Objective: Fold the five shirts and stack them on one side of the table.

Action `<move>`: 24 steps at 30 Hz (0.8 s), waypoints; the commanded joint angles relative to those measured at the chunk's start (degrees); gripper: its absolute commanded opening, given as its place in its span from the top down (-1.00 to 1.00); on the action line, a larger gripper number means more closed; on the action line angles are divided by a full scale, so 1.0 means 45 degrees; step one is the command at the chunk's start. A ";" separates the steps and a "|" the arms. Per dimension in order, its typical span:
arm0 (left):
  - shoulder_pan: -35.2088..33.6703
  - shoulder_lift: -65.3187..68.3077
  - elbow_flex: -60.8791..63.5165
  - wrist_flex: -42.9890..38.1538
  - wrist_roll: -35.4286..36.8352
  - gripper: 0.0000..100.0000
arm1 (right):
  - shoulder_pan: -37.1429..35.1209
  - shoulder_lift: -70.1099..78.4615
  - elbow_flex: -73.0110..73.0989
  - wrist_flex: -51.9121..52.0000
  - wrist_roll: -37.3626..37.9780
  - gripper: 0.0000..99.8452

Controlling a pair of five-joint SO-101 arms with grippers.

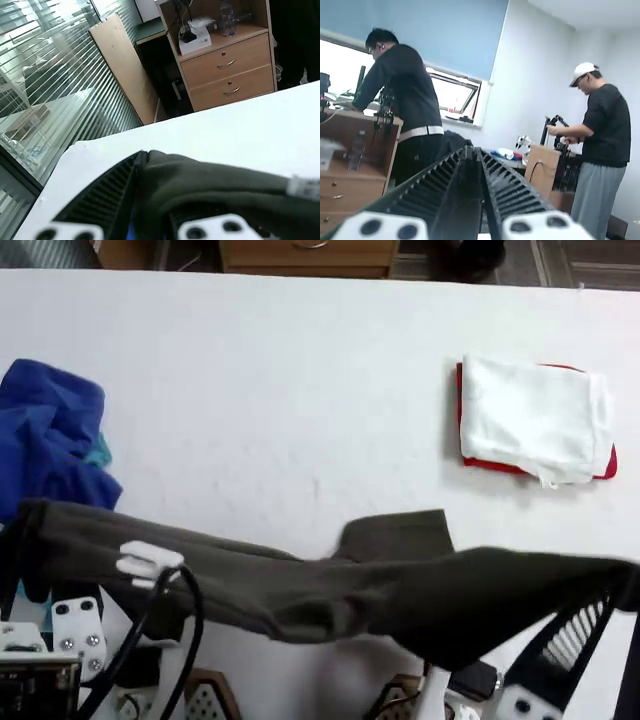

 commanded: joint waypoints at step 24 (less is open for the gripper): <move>-0.0156 0.0020 -0.0400 0.0195 0.0742 0.95 | 0.0107 0.0752 -0.0137 -0.0772 -0.0117 0.96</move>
